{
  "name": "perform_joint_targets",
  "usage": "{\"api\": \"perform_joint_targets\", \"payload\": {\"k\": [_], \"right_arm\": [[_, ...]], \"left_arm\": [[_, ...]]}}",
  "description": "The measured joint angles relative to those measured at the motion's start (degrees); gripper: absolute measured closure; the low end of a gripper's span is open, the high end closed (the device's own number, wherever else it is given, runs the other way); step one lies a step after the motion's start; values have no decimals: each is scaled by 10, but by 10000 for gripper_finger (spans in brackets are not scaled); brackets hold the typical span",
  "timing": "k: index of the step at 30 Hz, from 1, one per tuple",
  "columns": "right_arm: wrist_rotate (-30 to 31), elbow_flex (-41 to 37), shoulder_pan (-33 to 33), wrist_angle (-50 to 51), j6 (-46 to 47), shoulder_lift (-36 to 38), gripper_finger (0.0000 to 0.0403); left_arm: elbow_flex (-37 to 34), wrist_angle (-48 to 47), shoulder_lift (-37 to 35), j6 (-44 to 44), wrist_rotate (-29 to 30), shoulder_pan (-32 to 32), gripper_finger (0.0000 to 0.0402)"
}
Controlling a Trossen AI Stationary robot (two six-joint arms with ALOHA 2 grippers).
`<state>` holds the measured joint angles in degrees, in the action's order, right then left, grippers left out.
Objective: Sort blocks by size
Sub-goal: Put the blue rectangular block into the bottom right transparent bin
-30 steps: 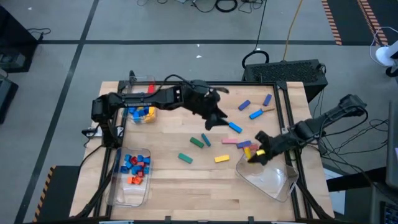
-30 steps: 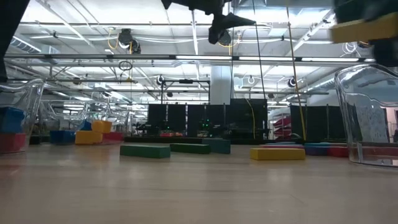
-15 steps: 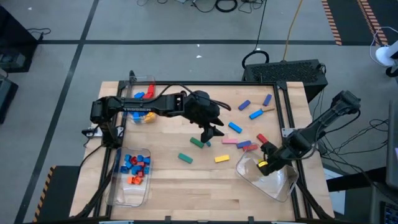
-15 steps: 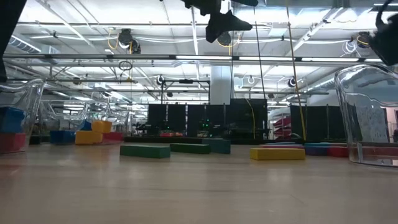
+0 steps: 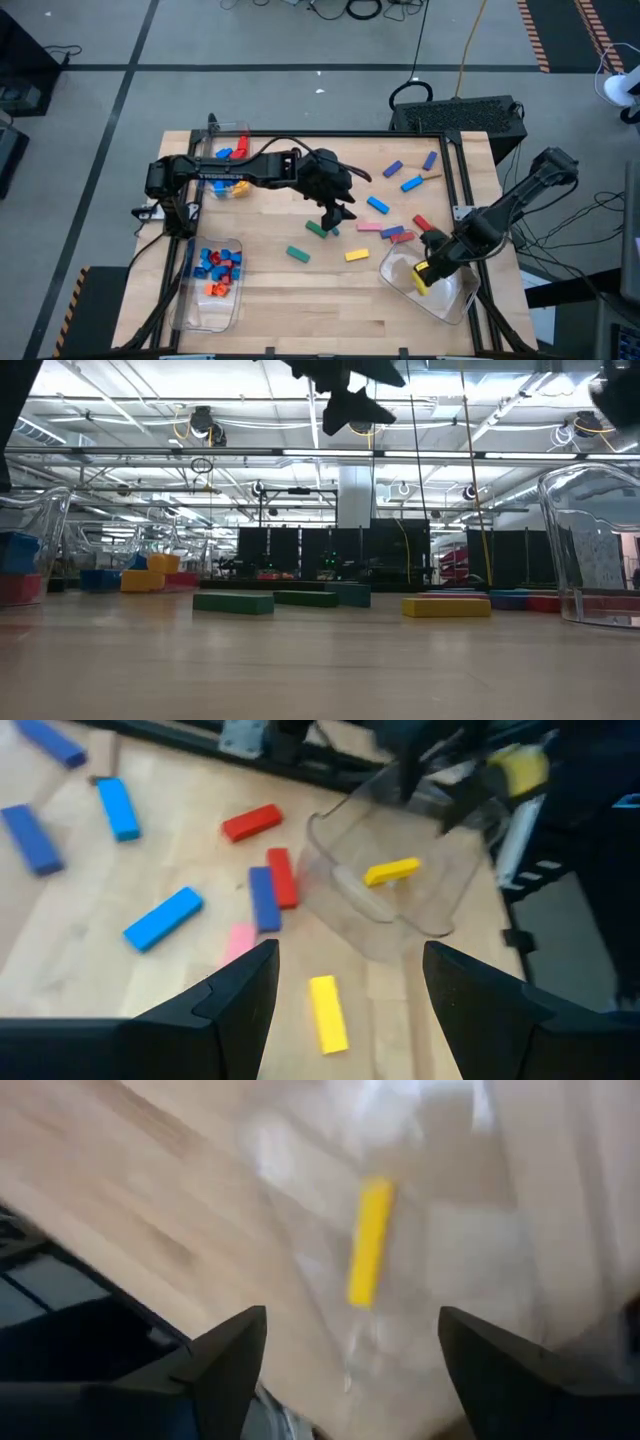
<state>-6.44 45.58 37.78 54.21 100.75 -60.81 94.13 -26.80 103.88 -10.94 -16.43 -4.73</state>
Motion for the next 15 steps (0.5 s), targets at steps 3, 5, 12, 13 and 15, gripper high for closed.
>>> {"api": "perform_joint_targets", "payload": {"k": [3,5,12,13,15], "right_arm": [[80,79,-10,70,-80,-4,130],[105,127,-29,124,-171,-20,142],[112,205,-131,280,-605,-127,177],[112,208,-147,277,-658,-144,181],[111,214,-173,268,-753,-178,187]], "left_arm": [[0,-9,0,9,25,-2,153],[0,-10,0,10,30,-7,153],[0,-15,-1,9,30,-22,153],[0,-21,-3,9,30,-24,153],[0,-29,-7,8,30,-25,153]]}}
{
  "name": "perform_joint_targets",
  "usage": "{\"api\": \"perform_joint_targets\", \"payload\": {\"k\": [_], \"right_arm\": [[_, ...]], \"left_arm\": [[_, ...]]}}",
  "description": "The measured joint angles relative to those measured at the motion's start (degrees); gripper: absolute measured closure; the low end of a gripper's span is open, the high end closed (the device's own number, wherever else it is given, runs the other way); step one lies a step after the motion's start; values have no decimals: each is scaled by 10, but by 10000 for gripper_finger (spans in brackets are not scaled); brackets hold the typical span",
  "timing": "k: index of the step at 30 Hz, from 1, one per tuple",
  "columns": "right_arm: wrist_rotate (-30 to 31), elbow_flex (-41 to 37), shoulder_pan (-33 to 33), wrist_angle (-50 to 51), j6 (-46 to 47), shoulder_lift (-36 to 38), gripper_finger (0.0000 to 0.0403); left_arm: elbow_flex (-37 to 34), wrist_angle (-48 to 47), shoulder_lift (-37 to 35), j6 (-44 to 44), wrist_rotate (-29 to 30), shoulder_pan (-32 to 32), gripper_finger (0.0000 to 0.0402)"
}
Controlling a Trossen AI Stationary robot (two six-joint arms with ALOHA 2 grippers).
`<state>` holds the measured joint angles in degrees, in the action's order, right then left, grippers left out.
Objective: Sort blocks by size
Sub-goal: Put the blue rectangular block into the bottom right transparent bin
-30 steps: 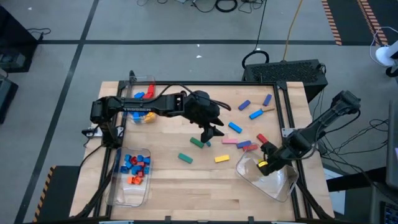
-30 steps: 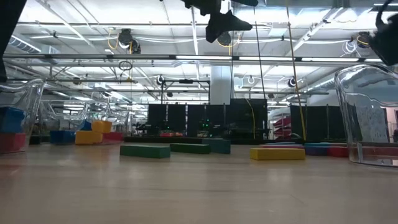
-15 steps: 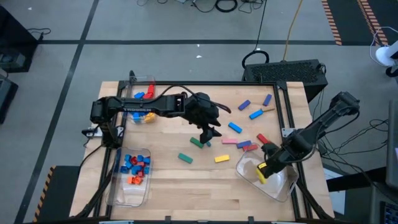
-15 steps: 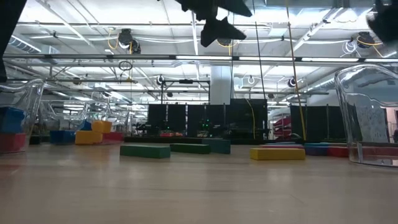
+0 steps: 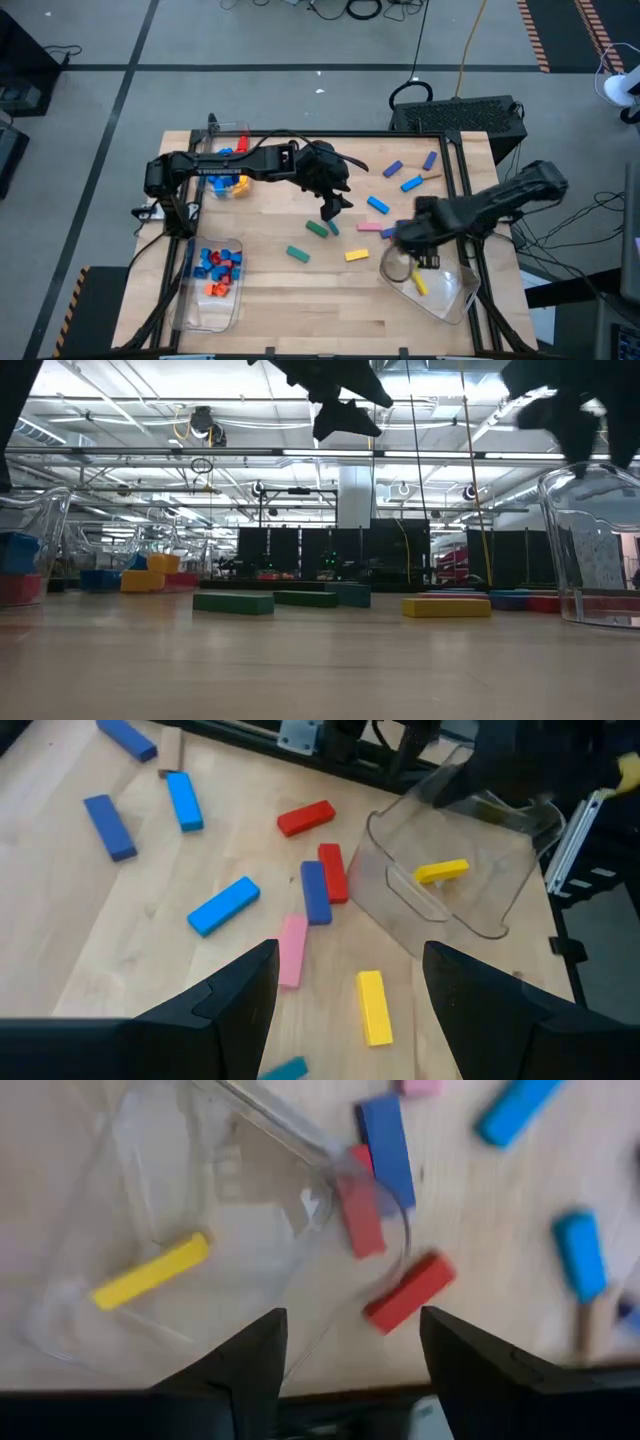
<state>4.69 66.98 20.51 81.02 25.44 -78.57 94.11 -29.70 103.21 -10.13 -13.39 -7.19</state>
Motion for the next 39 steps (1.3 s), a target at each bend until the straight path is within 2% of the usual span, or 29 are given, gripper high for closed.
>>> {"api": "perform_joint_targets", "payload": {"k": [4,9,14,19,23,27,32,39], "right_arm": [[7,15,-38,-27,-149,-56,198],[16,19,-73,-58,-266,-86,219],[12,3,-107,-80,-327,-93,251],[-12,-15,-131,-85,-337,-93,297],[-42,-32,-133,-88,-311,-93,346],[-68,-46,-132,-76,-244,-92,394],[-78,-77,-121,-79,-146,-53,397],[-118,-166,-93,-57,57,67,401]], "left_arm": [[0,-32,-9,-11,3,1,153],[0,-62,-10,-30,15,9,153],[0,-76,-10,-31,44,20,153],[0,-75,-10,-31,49,25,153],[0,-74,-10,-30,49,24,153],[0,-74,-10,-30,49,24,153],[0,-74,-10,-16,49,24,153],[0,-73,-10,1,49,23,153]]}}
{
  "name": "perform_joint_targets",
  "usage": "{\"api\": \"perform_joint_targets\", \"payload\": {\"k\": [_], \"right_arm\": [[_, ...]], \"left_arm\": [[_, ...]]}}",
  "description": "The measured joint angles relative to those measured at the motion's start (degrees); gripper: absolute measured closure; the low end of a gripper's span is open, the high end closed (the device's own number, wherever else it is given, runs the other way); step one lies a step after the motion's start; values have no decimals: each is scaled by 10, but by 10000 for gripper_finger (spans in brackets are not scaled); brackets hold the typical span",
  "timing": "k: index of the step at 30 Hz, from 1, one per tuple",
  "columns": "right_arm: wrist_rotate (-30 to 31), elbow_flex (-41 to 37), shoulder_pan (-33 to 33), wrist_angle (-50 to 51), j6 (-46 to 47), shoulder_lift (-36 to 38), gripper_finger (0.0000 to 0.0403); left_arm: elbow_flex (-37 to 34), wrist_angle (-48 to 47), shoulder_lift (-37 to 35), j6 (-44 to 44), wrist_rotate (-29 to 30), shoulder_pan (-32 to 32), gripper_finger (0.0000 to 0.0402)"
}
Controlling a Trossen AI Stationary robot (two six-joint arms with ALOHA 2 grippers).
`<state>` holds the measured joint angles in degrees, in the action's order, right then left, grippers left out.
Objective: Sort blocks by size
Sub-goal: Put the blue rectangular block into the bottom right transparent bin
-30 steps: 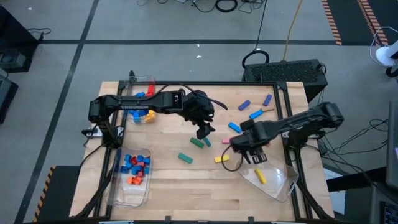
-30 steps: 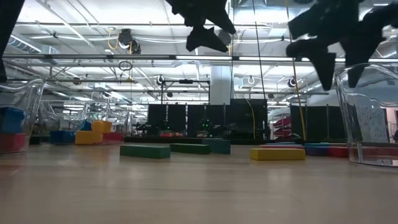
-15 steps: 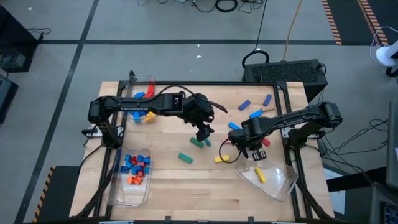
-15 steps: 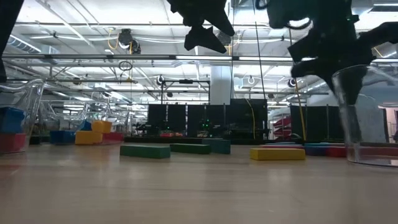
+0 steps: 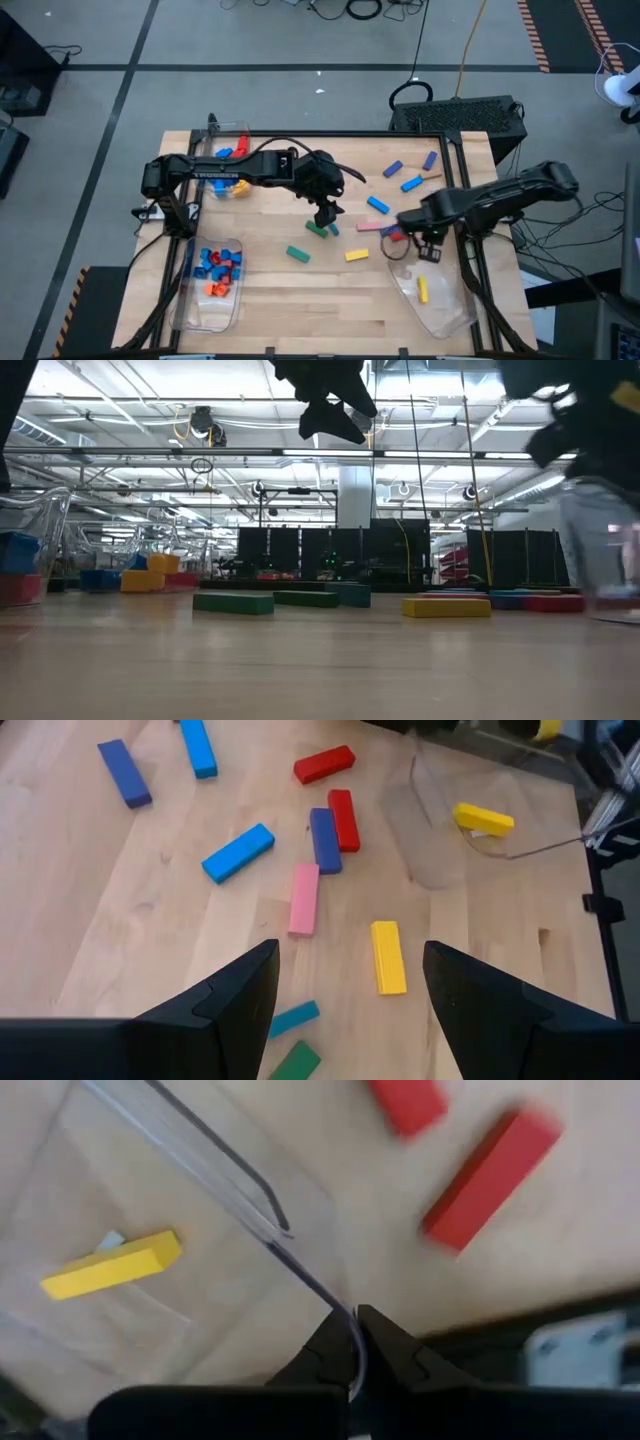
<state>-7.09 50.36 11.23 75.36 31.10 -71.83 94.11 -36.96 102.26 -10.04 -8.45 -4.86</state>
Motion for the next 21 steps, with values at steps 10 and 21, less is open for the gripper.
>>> {"api": "perform_joint_targets", "payload": {"k": [10,21], "right_arm": [[-87,-1,137,60,152,36,402],[-126,-1,172,81,283,68,307]], "left_arm": [[0,1,0,15,0,-3,153],[0,5,0,15,0,-6,153]]}}
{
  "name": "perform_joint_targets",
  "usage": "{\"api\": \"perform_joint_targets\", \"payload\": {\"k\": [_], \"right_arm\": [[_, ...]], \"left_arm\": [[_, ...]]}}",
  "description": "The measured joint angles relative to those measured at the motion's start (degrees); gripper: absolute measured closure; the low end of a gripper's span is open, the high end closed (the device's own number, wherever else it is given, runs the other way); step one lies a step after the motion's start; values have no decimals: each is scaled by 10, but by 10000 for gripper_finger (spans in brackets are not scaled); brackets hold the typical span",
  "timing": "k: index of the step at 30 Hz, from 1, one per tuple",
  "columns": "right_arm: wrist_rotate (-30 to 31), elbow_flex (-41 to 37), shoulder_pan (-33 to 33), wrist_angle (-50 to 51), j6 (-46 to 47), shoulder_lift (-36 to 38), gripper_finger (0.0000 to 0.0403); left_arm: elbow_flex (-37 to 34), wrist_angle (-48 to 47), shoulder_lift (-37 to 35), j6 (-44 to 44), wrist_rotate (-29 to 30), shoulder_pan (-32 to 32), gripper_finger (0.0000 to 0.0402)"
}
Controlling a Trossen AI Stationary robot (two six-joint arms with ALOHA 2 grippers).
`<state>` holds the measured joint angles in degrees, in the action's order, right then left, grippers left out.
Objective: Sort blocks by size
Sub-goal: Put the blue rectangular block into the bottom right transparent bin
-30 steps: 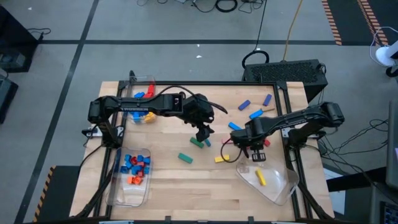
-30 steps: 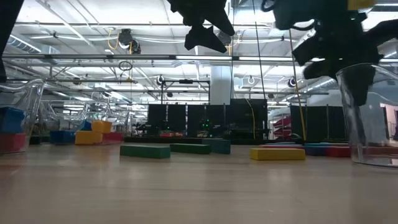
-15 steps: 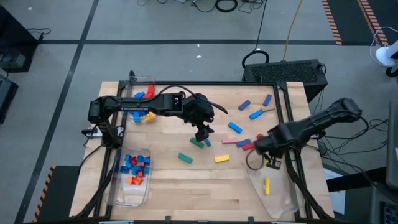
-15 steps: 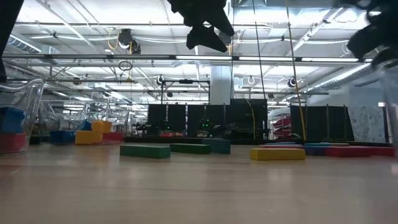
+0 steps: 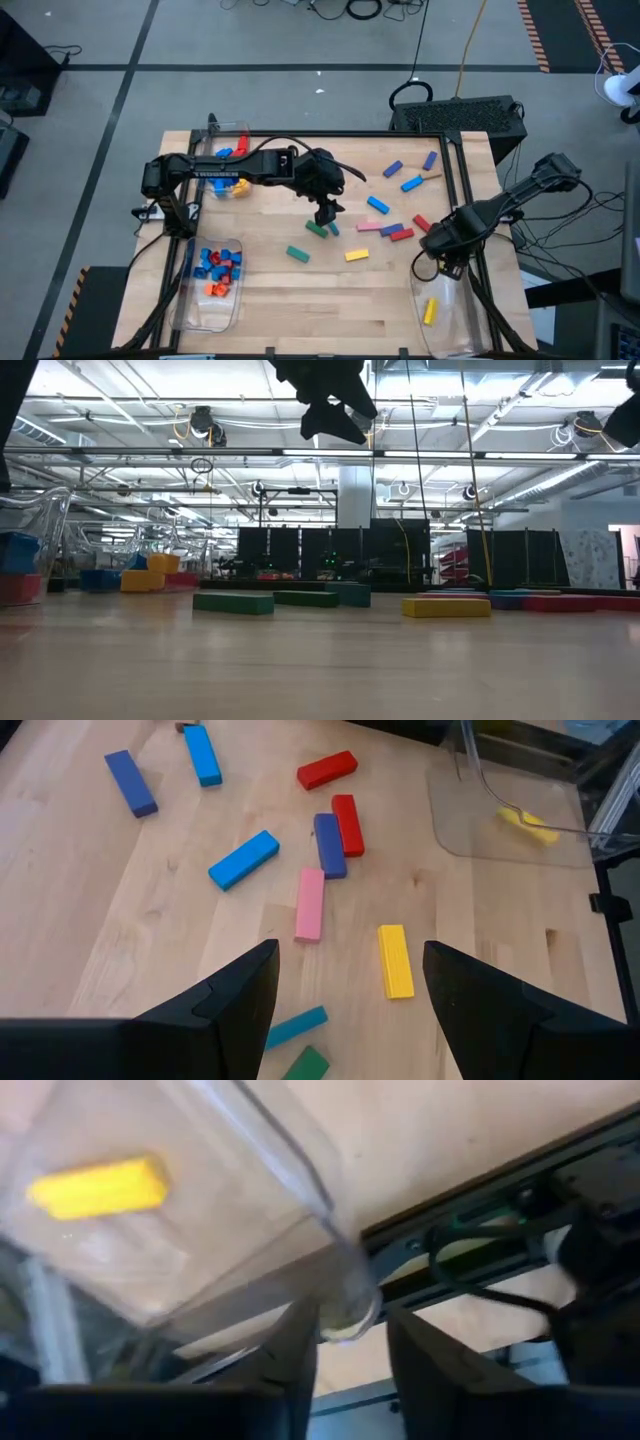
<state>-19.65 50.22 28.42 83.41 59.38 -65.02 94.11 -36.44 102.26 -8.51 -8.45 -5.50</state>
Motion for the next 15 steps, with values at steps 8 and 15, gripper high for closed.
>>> {"api": "perform_joint_targets", "payload": {"k": [8,15], "right_arm": [[116,105,-11,-8,44,44,231],[272,154,-101,-36,-15,20,233]], "left_arm": [[0,0,1,33,0,-2,153],[0,57,35,133,-12,-2,153]]}}
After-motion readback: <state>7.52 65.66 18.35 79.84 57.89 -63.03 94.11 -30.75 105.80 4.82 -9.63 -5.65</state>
